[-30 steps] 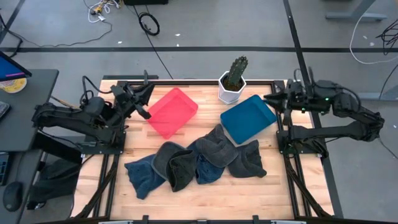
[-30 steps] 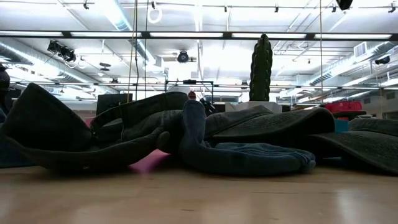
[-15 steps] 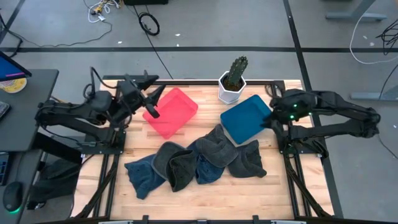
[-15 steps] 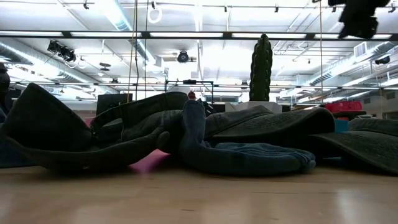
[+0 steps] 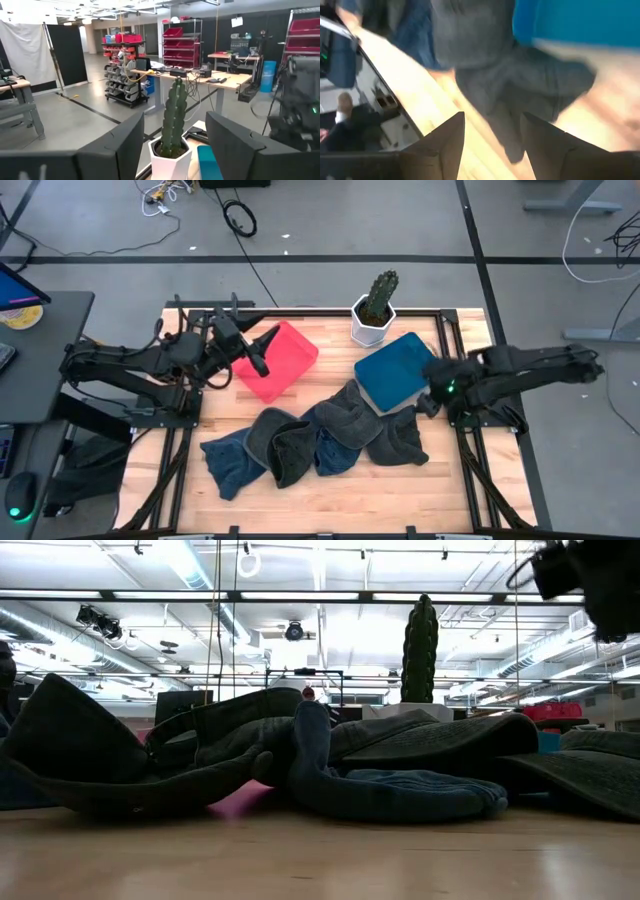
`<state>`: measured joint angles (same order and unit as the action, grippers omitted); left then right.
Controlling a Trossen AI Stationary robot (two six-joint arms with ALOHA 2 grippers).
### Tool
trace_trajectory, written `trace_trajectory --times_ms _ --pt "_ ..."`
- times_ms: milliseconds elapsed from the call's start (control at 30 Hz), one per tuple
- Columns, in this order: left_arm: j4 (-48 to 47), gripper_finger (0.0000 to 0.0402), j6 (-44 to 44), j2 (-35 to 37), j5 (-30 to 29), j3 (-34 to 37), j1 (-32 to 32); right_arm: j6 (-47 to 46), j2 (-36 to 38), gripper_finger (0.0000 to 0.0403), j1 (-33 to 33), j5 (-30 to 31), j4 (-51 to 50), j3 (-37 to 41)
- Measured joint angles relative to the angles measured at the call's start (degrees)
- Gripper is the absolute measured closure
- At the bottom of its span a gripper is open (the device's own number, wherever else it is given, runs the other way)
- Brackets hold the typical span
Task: Pick & Place hat
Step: Put the right black cap into the blue bin
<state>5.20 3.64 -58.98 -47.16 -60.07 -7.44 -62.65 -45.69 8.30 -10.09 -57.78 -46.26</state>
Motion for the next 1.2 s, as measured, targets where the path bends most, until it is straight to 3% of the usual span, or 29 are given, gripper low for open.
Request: trace_trajectory --times_ms 300,533,733,1200 --pt "-0.9 0.0190 0.0 0.0 0.0 0.0 0.0 -13.1 -0.7 0.0206 15.7 0.3 13.1 11.0" --pt "-0.9 0.0190 0.0 0.0 0.0 0.0 0.0 -8.9 -7.2 0.0206 24.3 2.2 20.9 14.5" --pt "-0.8 0.0191 -1.9 0.0 0.0 0.0 0.0 -3.3 -13.1 0.0206 26.9 7.7 21.0 14.5" --pt "-0.8 0.0191 -4.5 0.0 0.0 0.0 0.0 0.1 -25.5 0.0209 27.6 9.1 23.2 14.4"
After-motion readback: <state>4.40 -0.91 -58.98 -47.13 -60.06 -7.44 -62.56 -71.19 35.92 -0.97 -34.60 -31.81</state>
